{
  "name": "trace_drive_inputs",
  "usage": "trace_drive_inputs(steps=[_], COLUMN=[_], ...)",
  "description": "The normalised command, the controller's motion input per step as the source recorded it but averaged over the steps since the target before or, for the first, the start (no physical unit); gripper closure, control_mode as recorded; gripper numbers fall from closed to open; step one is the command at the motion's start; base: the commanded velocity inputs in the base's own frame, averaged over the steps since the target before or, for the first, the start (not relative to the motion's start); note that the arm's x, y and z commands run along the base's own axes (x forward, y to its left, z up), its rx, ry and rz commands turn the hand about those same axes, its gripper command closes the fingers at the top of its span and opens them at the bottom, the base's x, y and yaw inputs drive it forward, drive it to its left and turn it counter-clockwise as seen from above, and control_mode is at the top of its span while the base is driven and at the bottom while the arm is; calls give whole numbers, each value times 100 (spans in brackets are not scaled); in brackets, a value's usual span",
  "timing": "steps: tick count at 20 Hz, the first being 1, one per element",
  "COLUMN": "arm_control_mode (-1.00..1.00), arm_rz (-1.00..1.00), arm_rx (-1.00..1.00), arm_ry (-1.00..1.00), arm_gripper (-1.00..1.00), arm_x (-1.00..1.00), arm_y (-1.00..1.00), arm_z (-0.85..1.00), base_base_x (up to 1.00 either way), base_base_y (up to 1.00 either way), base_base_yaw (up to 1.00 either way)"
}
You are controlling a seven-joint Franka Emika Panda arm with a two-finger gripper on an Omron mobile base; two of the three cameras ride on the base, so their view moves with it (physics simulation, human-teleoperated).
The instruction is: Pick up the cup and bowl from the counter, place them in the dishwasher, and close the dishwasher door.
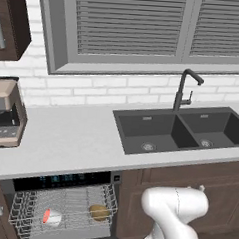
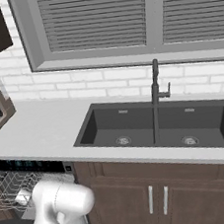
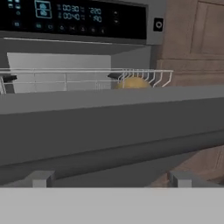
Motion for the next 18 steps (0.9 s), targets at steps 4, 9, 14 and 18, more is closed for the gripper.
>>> trace_drive_inputs(steps=[4,9,14,18], arm_control_mode=[-100,-100,-100,-100], arm_rz=[7,7,9,9], arm_rx=[0,0,2,13], arm_ry=[-9,-13,-22,-32], arm_gripper=[-100,-100,-100,-100], arm_x=[49,61,58,15], arm_y=[0,0,0,0], arm_z=[-46,-38,-11,0], base_base_x=[0,0,0,0], base_base_y=[0,0,0,0], base_base_yaw=[0,0,0,0])
